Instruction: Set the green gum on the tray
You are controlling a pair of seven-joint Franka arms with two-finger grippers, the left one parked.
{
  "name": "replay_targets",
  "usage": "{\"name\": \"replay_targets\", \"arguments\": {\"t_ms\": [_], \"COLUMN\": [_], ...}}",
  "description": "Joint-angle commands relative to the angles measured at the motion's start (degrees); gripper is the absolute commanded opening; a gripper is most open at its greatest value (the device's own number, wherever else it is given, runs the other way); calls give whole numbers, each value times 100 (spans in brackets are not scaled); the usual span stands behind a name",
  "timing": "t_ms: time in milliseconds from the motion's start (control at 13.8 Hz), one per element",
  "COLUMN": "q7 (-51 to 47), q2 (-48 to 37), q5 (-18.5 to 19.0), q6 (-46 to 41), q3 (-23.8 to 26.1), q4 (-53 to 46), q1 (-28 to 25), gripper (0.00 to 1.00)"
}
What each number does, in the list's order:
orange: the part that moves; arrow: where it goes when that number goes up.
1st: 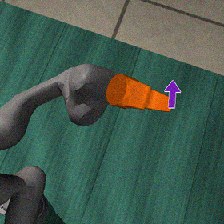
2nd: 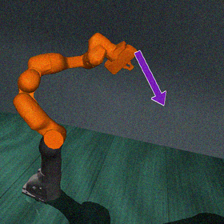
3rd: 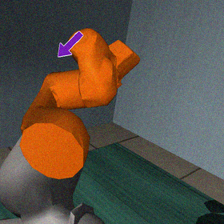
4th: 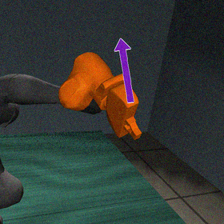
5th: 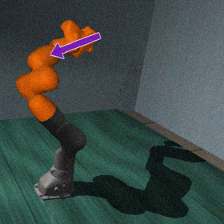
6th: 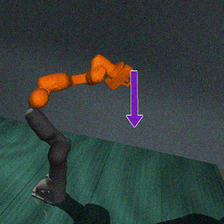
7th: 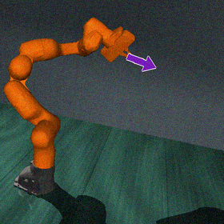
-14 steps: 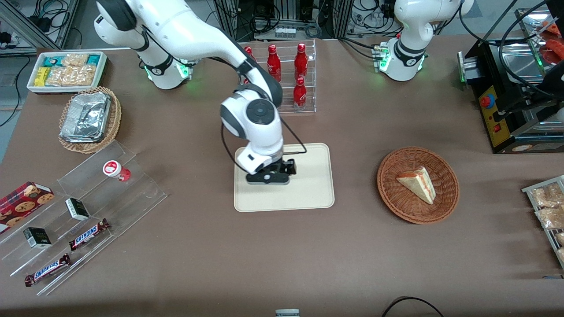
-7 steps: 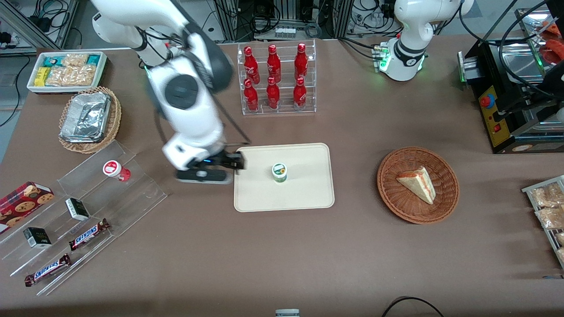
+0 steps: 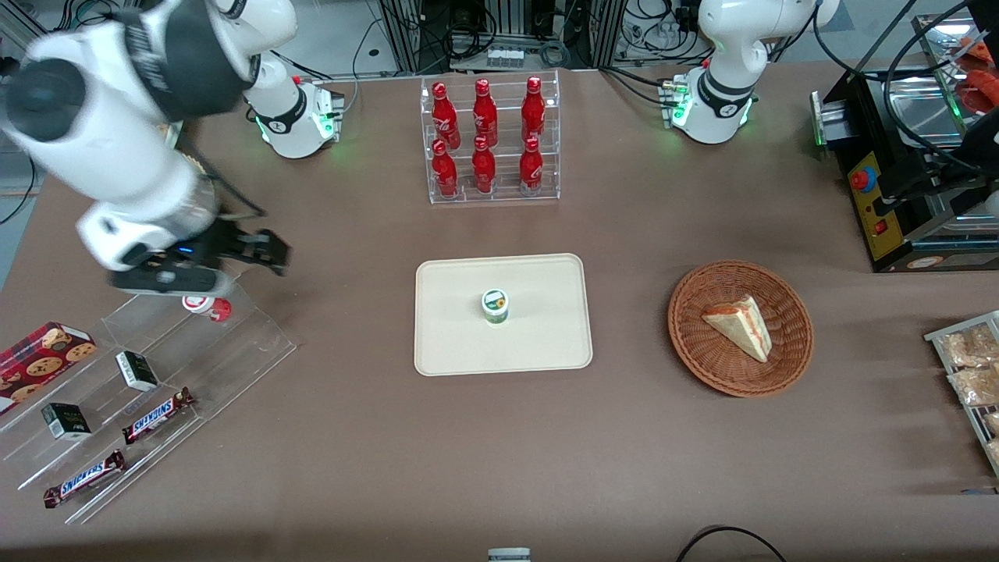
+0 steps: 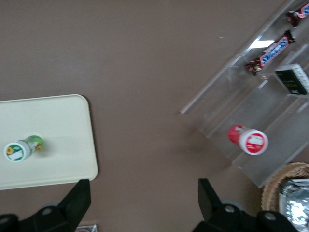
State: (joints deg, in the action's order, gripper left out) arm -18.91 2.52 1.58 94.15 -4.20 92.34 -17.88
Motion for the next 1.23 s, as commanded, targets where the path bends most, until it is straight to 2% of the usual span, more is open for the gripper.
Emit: {"name": "replay_targets", "arguments": {"t_ms": [0, 217, 434, 724, 1158], "q7": [395, 870, 880, 1230, 1671], "q2": [-348, -393, -384, -367, -393], "q5": [-123, -123, -132, -123, -114], "q6": [-291, -572, -634, -634, -634], "q3": [51, 51, 60, 86, 112], "q4": [188, 13, -23, -155, -181], "q1": [485, 969, 1400, 1655, 1639], "gripper": [99, 99, 99, 99, 99]}}
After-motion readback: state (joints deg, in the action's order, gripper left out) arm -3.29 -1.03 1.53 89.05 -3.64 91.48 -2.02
